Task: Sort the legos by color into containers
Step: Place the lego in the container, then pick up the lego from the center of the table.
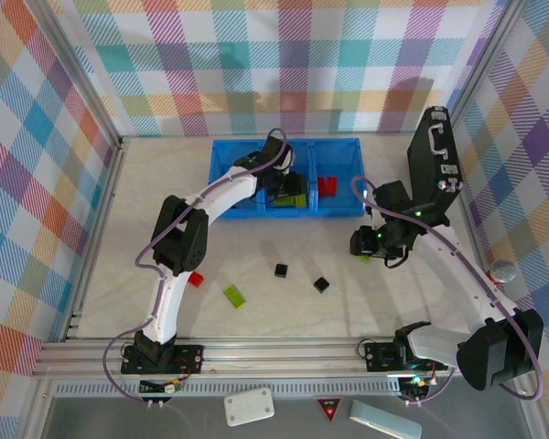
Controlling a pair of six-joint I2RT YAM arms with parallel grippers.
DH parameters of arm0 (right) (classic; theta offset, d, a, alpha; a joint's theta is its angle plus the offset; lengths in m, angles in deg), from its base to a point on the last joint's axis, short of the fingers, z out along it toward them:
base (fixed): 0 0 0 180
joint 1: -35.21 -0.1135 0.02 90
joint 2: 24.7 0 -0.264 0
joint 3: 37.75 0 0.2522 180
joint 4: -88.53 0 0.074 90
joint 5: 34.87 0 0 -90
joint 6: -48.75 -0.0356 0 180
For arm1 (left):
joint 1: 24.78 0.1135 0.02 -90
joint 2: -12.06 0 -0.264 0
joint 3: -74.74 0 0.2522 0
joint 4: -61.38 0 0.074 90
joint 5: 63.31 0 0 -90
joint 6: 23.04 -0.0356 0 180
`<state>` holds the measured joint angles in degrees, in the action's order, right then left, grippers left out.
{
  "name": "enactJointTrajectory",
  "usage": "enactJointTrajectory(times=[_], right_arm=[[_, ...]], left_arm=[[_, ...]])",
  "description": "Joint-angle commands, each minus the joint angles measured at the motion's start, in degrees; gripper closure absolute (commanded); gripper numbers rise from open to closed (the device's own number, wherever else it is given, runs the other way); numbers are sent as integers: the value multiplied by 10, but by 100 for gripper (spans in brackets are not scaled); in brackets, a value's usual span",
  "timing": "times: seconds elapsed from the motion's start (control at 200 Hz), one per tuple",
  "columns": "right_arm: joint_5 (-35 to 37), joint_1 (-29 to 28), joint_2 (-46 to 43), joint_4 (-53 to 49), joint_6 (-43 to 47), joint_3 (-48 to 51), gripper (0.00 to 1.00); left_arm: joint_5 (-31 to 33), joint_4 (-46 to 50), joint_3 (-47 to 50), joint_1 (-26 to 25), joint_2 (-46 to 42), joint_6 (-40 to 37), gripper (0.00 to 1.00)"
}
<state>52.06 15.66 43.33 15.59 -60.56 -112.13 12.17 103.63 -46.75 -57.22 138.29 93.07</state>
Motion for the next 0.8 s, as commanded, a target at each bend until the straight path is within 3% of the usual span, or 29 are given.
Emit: enactJointTrajectory(times=[0.0,0.37,0.795], right_arm=[[-12,-8,2,4,-13,6,49],[-12,-32,21,21,-23,15,49],[-11,-50,32,42,-33,42,49]], left_arm=[[-1,24,21,2,-48,-1,54],[55,110,91,-10,-126,-30,54],[117,201,152,-59,-183,-52,52]])
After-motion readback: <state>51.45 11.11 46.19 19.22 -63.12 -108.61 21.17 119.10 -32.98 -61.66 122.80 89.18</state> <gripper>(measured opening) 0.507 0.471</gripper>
